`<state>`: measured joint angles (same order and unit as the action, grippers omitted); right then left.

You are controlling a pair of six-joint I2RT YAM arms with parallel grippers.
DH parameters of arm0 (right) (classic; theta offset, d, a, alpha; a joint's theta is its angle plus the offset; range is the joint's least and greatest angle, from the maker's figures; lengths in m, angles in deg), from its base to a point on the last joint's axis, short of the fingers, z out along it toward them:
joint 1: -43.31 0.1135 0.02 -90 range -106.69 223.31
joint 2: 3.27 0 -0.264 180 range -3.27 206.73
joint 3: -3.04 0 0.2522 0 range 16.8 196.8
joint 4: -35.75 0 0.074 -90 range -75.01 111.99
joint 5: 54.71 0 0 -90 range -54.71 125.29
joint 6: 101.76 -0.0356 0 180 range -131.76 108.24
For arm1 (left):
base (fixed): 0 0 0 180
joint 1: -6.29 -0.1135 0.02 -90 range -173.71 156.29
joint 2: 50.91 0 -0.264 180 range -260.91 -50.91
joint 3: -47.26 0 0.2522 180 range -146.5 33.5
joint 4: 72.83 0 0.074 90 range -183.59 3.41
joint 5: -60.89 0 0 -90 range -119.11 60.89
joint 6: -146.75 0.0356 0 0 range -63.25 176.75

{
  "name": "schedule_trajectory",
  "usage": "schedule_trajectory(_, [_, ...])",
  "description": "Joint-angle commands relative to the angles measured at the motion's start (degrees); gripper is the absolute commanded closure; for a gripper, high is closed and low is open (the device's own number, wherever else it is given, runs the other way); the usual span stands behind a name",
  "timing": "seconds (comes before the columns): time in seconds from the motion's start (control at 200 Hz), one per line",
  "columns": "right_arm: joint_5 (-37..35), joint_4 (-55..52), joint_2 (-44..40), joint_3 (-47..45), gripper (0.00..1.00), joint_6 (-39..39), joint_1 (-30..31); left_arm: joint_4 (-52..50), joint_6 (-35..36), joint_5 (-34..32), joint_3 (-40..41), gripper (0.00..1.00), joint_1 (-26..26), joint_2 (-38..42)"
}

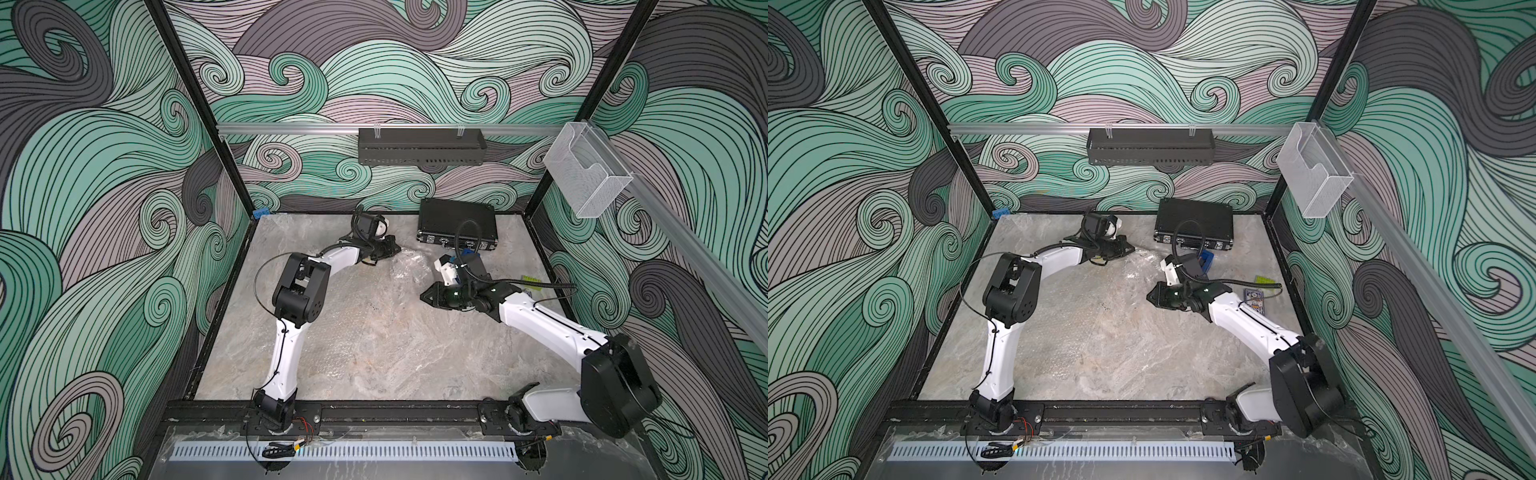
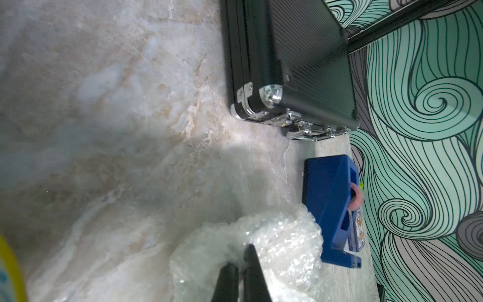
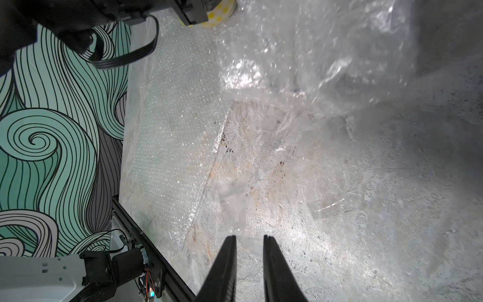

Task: Wrap bowls in bubble wrap
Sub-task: Move the bubble-wrapped bowl to the center of the board.

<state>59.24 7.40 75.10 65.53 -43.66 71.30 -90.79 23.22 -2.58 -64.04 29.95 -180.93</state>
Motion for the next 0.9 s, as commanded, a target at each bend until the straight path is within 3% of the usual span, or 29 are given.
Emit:
schedule_trajectory(0.0, [-0.86,-0.85,-1.12,-0.84,0.77,0.63,-0.47,-2.23,-0.86,0.50,-4.87,1.00,-1.38,-2.28])
schedule_trajectory(0.155, [-0.66,-0.83,-1.20,-0.86,0.77,0.75,-0.70,-2.79,-0.74,1.52,-5.08,0.96,-1.48,-2.30])
schedule_trajectory(0.47, [-0.45,-0.53,-2.29,-1.26,0.76,0.73,-0.70,-5.07,1.52,0.67,-1.33,0.59,-2.02,5.05])
schedule_trajectory(0.725, [2.02,2.84,-2.25,-1.16,0.75,0.19,2.21,-6.72,3.30,-3.81,6.04,0.35,-4.17,18.20])
schedule_trajectory(0.896, [1.56,5.32,1.08,0.97,0.75,-1.41,5.66,-12.24,2.94,-9.62,10.55,0.33,-6.08,28.73])
